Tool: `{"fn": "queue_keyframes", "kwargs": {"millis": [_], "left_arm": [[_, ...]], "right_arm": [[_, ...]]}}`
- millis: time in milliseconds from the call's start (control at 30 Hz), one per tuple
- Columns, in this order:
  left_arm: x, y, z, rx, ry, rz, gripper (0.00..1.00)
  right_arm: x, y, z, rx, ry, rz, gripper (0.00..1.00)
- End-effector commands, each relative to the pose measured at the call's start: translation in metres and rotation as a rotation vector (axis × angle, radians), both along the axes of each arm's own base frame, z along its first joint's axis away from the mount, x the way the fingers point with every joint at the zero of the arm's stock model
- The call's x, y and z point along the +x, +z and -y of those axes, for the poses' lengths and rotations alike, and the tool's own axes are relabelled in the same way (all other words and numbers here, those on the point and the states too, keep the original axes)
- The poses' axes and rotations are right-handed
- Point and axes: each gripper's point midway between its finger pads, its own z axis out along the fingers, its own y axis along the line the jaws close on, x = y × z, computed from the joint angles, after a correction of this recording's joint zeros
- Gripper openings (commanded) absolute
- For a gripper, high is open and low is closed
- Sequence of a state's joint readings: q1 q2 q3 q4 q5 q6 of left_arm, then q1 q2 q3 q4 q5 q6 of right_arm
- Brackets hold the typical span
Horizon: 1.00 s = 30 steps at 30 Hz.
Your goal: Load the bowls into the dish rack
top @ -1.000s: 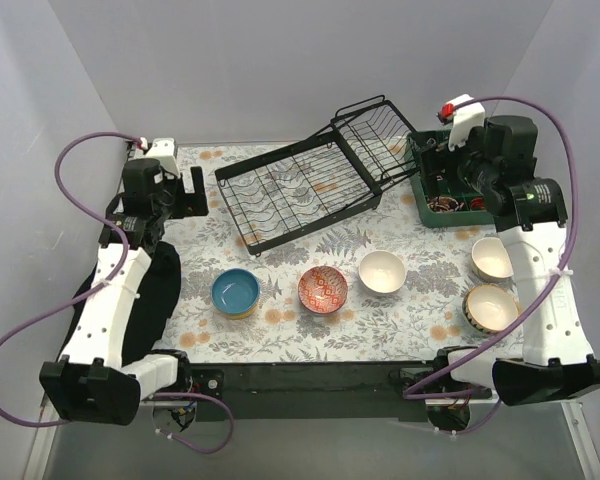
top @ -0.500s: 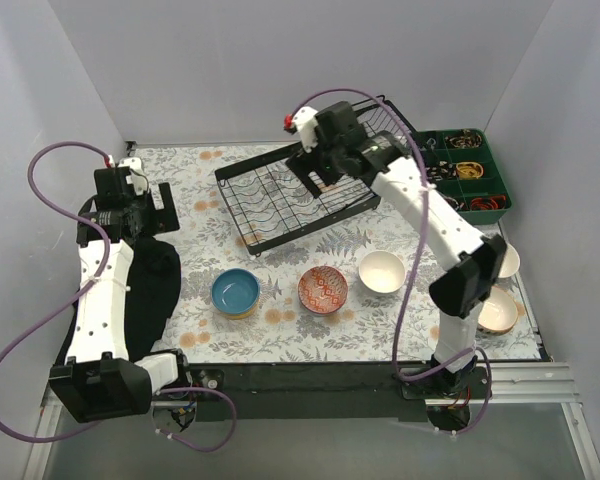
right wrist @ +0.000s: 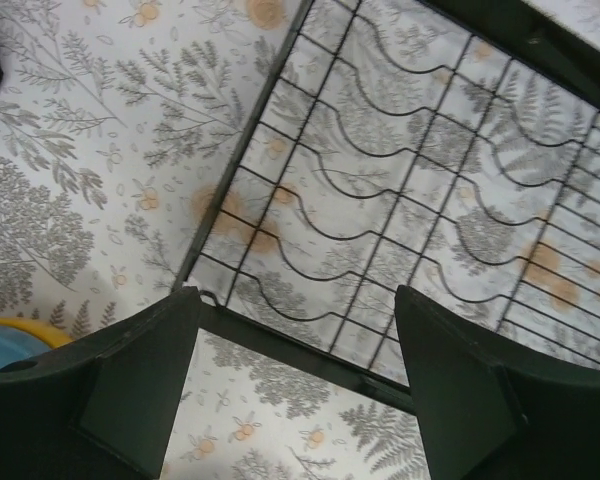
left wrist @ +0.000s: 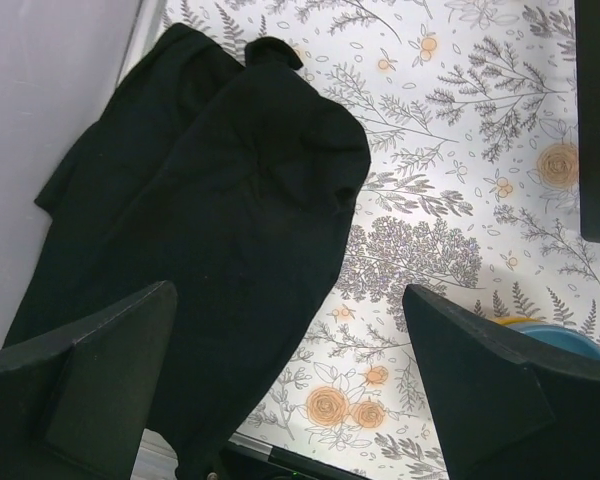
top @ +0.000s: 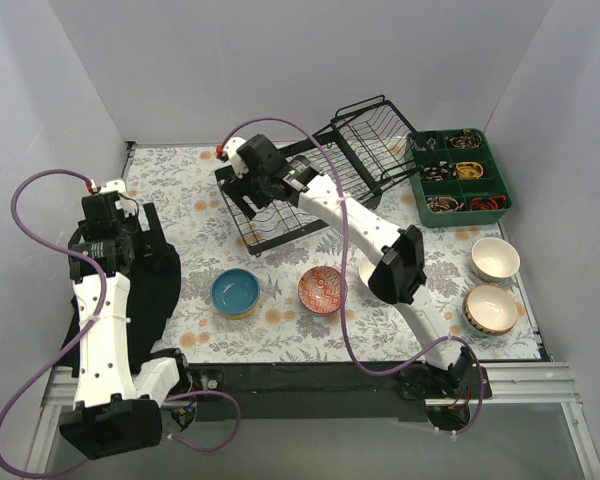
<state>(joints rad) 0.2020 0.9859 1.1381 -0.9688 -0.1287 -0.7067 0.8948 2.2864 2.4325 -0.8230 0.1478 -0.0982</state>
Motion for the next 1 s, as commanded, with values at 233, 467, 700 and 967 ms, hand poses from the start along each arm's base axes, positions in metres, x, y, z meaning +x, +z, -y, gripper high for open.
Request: {"fn": "queue_keyframes", "kwargs": {"millis": [233, 467, 700, 967], "left_arm": [[-0.022, 0.006, -0.005, 0.034, 0.05, -0.009, 0.98], [-0.025, -0.002, -0.007, 0.045, 0.053, -0.023, 0.98], [-0.028, -0.003, -0.009, 0.059, 0.062, -0.029, 0.98], [-0.03, -0.004, -0.011, 0.072, 0.065, -0.032, 0.98]], "right_arm": [[0.004, -0.032, -0.057, 0.154, -0.02, -0.054, 0.78], [0.005, -0.059, -0.075, 0.203, -0.009, -0.099, 0.76], [0.005, -0.089, -0.079, 0.189, -0.003, -0.124, 0.72], [0.006, -0.118, -0.077, 0.154, -0.039, -0.155, 0.66]]}}
